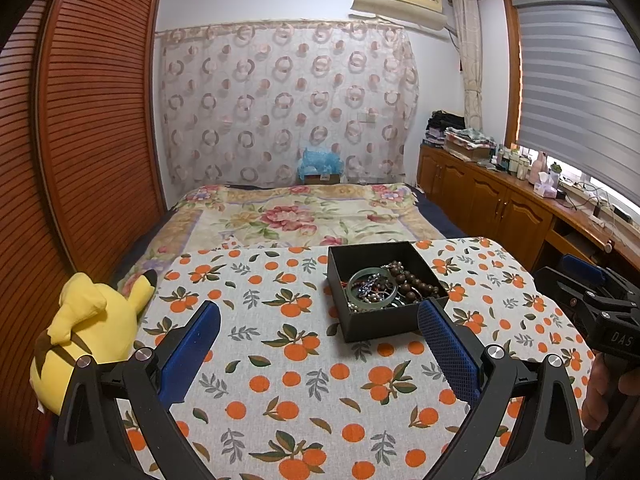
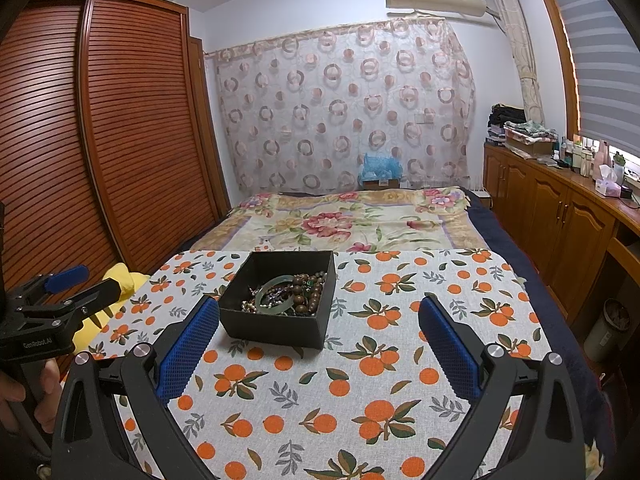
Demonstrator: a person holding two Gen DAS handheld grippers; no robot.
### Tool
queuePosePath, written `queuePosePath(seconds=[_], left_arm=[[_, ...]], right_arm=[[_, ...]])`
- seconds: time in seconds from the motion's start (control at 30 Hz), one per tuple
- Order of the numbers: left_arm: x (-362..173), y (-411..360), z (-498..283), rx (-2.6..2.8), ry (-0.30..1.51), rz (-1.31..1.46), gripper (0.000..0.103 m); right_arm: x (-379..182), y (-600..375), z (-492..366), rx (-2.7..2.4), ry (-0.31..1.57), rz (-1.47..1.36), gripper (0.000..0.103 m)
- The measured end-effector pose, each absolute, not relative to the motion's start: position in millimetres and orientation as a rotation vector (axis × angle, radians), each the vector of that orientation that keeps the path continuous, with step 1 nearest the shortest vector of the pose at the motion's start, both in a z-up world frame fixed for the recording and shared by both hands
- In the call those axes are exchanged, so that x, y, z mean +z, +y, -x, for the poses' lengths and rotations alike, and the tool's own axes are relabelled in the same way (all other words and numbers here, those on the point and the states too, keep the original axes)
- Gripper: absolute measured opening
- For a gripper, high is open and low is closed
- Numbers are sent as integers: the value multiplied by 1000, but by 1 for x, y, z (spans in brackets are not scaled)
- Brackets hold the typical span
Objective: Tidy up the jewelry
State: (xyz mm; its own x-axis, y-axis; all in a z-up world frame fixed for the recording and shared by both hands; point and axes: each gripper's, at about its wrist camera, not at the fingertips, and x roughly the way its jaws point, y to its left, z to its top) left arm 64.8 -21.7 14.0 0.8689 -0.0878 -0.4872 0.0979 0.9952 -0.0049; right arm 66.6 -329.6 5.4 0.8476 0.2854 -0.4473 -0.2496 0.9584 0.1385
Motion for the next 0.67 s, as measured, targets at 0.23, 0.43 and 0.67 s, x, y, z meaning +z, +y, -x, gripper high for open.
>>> queuePosePath(seconds=[0.23, 0.43, 0.67], left_arm=[[14, -22, -65, -97, 509, -20, 96], [15, -21, -65, -99, 508, -17, 96], [15, -22, -64, -104, 507, -15, 96]], right_arm=[[5, -331, -67, 282, 483, -77, 101], [5, -330, -67, 281, 483, -77, 101], [5, -330, -67, 279, 484, -77, 101]])
